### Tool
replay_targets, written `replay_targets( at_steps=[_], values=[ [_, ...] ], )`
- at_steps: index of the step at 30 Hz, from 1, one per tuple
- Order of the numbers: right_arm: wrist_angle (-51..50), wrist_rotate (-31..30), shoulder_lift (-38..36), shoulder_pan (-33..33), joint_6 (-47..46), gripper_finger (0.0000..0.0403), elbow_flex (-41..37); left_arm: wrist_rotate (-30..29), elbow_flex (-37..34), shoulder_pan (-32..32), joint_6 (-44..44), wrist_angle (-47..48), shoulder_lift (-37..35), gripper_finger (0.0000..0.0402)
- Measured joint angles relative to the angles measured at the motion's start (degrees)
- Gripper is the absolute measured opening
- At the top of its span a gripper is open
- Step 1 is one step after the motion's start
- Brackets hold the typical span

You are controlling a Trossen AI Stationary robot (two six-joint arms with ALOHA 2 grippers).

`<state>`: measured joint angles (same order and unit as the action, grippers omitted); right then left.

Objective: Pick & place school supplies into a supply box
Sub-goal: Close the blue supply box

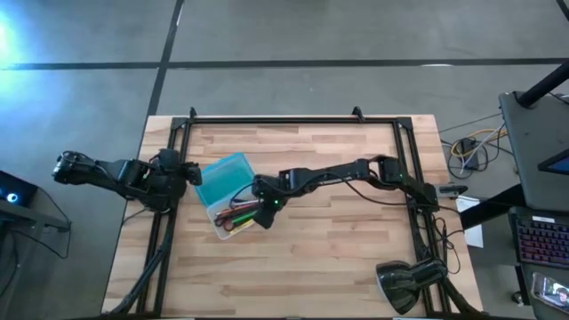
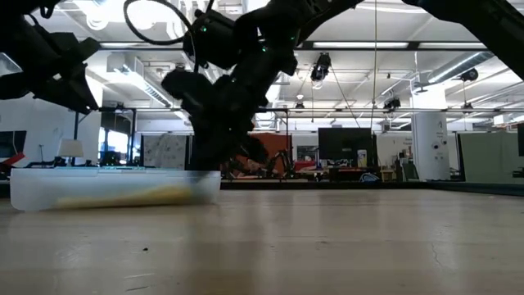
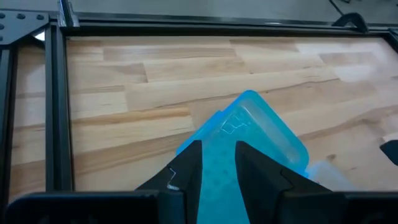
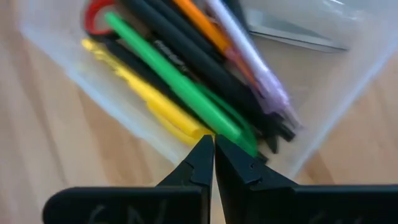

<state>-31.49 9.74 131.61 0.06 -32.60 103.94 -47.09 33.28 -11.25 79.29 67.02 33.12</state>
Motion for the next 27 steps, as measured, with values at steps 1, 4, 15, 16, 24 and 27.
replay_targets(
  at_steps=[1,4,15,16,24,27],
  values=[
    [0.0,-1.1,0.0,0.0,0.0,0.0009,-0.4,0.1,0.0,0.0,0.0,0.0,0.1,0.0080],
    [-0.8,-2.4,-0.6,0.0,0.6,0.0008,-1.4,0.5,0.0,0.0,0.0,0.0,0.4,0.0080],
    [-15.0,-29.6,-6.0,-0.1,7.3,0.0009,-4.7,1.0,0.0,0.0,-0.4,0.0,1.9,0.0080],
    [-15.5,-32.8,-6.7,-0.3,7.3,0.0009,-4.9,1.0,-0.1,0.0,-0.4,-0.1,2.0,0.0080],
    [-17.8,-36.9,-8.7,-4.8,4.3,0.0009,-9.3,1.3,-2.5,0.0,-1.1,-7.1,2.7,0.0080],
    [-12.8,-35.8,-13.1,-5.1,4.8,0.0009,-12.3,3.4,-2.8,0.2,-1.1,-7.9,2.7,0.0080]
  ],
)
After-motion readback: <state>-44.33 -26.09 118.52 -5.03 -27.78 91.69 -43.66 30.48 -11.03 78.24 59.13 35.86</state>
